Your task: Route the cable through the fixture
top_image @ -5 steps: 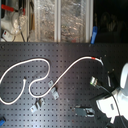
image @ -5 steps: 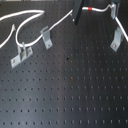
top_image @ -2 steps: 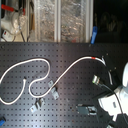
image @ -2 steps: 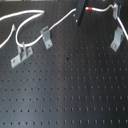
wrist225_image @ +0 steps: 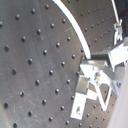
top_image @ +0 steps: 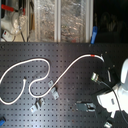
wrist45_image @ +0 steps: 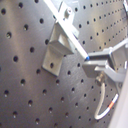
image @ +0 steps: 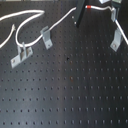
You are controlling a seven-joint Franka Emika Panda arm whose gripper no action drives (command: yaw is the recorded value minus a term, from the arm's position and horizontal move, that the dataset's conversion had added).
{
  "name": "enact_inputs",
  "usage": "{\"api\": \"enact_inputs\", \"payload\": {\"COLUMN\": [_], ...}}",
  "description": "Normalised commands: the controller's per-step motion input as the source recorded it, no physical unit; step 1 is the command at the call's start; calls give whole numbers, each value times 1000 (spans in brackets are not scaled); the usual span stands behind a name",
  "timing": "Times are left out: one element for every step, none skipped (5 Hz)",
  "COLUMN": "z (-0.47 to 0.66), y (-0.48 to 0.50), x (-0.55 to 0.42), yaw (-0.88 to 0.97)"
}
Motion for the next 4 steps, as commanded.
{"api": "enact_inputs", "payload": {"z": [150, 2, 3, 1], "y": [-17, 11, 17, 50], "x": [-456, -62, -136, -73], "yaw": [209, 86, 103, 0]}}
